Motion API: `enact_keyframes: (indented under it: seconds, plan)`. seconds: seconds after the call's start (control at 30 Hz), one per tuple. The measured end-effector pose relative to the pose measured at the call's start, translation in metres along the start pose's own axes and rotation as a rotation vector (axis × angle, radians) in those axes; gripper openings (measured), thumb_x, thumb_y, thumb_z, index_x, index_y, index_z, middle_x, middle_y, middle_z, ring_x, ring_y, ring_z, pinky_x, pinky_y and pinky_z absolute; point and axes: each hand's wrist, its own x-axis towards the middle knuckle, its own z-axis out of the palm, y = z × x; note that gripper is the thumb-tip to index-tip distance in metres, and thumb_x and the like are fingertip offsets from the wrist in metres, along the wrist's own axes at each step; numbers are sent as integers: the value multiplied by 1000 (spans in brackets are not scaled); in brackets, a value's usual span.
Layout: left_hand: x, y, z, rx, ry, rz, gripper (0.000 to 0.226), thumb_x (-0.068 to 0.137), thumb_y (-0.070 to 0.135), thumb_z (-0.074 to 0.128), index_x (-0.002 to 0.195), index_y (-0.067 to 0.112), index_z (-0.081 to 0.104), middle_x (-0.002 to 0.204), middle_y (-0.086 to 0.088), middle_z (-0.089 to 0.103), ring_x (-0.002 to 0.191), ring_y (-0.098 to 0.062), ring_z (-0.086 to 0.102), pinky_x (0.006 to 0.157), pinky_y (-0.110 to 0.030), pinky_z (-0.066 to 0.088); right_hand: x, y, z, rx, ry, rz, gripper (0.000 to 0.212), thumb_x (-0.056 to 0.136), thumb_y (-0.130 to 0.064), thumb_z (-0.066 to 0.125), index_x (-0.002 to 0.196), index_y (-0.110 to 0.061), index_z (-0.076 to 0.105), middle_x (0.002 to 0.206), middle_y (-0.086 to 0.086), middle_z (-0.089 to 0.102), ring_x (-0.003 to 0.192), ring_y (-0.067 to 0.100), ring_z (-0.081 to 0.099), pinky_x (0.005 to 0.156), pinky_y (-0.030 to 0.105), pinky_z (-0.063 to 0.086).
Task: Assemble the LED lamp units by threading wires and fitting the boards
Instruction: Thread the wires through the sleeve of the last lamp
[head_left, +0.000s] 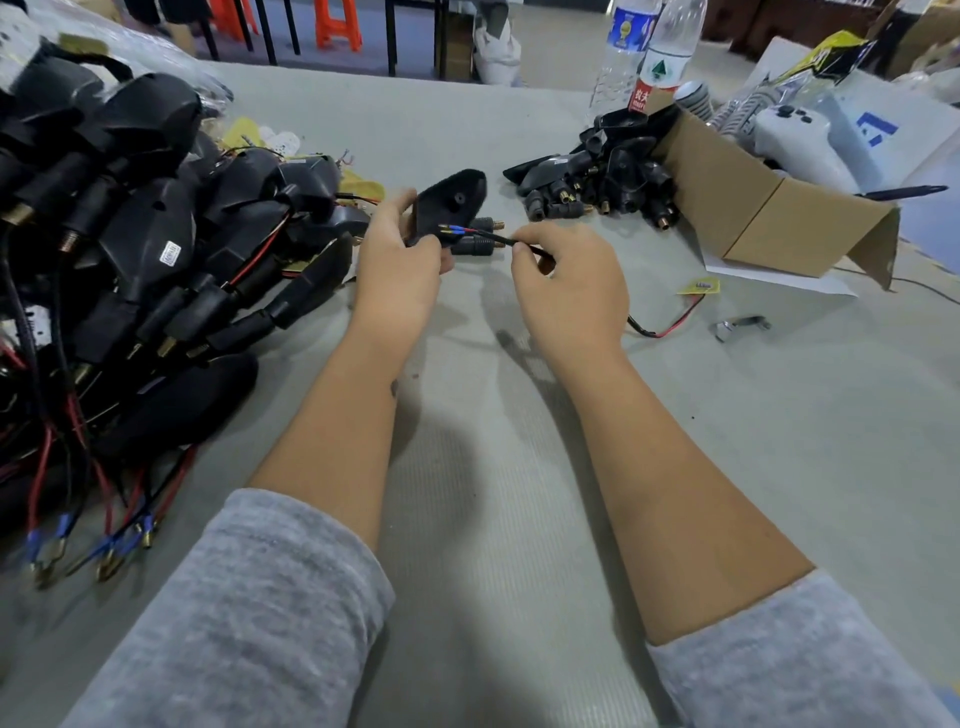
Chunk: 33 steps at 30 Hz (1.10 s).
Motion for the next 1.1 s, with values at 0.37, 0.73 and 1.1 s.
enact_keyframes:
  seconds: [0.37,0.73,1.1]
  plan:
    - [-3,5,-5,-301,43,-84,57,87,2,67,137,13,42,86,8,65,72,0,62,70,-18,54,-4,-4,-1,123,-29,-63,19,94,-29,54,103,-32,71,98,-3,64,95,13,56,80,36,48]
    - [-10,5,3,-407,-169,-169,8,95,10,59,96,15,64,94,-3,70,85,-13,68,75,-24,56,-5,-5,2,277,1,-95,6,91,-13,58,93,-14,63,81,-8,63,82,16,58,74,37,47]
    - [-8,4,6,-444,-136,-220,20,104,22,44,103,14,62,88,-4,72,89,-28,72,81,-40,59,-5,-5,3,168,-49,-164,11,90,-12,61,95,-13,71,89,-2,51,83,14,53,72,33,45]
